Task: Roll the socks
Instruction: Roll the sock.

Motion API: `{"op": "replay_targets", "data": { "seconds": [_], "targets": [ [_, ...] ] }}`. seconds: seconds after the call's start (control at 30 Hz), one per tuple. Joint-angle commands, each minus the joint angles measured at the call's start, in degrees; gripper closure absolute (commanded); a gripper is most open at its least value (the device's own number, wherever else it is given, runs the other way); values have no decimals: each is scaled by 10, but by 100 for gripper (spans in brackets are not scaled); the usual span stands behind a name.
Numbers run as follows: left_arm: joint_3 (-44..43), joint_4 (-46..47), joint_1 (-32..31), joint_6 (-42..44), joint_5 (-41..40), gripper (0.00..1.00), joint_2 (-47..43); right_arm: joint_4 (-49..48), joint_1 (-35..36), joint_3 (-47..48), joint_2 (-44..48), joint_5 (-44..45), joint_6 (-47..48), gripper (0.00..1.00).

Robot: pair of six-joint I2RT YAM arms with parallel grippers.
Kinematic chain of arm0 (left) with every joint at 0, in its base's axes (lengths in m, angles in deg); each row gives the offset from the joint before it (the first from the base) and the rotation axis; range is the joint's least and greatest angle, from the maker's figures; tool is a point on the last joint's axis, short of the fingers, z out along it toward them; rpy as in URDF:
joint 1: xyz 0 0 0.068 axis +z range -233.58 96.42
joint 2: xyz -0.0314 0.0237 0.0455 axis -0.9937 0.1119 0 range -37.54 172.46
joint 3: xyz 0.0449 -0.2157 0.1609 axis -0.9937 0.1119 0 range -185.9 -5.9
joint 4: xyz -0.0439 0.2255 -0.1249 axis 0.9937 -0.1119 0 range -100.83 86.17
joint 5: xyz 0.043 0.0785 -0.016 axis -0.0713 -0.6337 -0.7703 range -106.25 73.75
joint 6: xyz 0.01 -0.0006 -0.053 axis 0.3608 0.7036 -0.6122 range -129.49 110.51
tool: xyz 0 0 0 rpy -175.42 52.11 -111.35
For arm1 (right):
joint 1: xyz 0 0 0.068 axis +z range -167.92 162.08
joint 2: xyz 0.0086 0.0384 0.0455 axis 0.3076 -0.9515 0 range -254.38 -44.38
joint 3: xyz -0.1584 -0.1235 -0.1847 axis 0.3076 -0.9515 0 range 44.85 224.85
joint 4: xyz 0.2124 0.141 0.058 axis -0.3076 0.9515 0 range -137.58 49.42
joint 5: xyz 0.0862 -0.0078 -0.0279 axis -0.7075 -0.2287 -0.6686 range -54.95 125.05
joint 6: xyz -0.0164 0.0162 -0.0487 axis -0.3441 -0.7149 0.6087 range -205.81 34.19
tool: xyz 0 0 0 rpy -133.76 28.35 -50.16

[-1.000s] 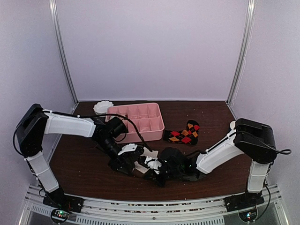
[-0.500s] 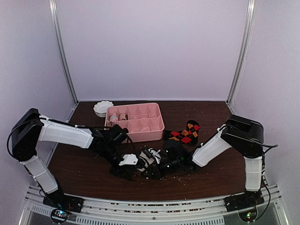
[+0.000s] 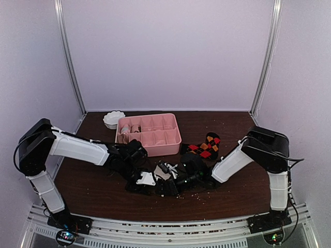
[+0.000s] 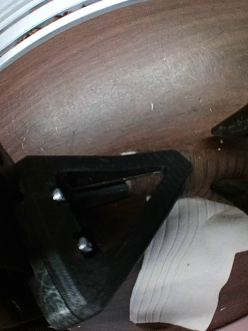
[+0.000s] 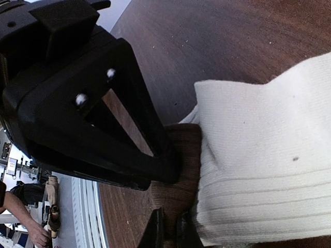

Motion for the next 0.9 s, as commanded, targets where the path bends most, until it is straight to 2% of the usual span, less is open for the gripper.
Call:
{"op": "replay_targets", "data": {
  "seconds": [0.0,0.27,0.37,0.5,0.57,0.7,0.87],
  "targets": [
    [-13,6,-4,12,-46,76,32,142,-8,-44,-61,42,-2,100],
    [-40,-16,-4,13,-71,75,65,128,-8,-61,-48,36,3,97],
    [-58,-40,-4,13,-73,79,76,107,-11,-79,-36,41,2,94],
    [-92,-87,-4,10,-53,100,91,97,-13,-115,6,87,22,77],
    [-120,-130,-1,3,-24,100,105,92,-12,-143,42,128,39,70],
    [-174,-206,16,-20,54,100,143,84,-12,-194,120,210,69,66],
    [-230,-291,36,-33,130,100,182,72,-10,-254,214,329,93,48]
  ]
}}
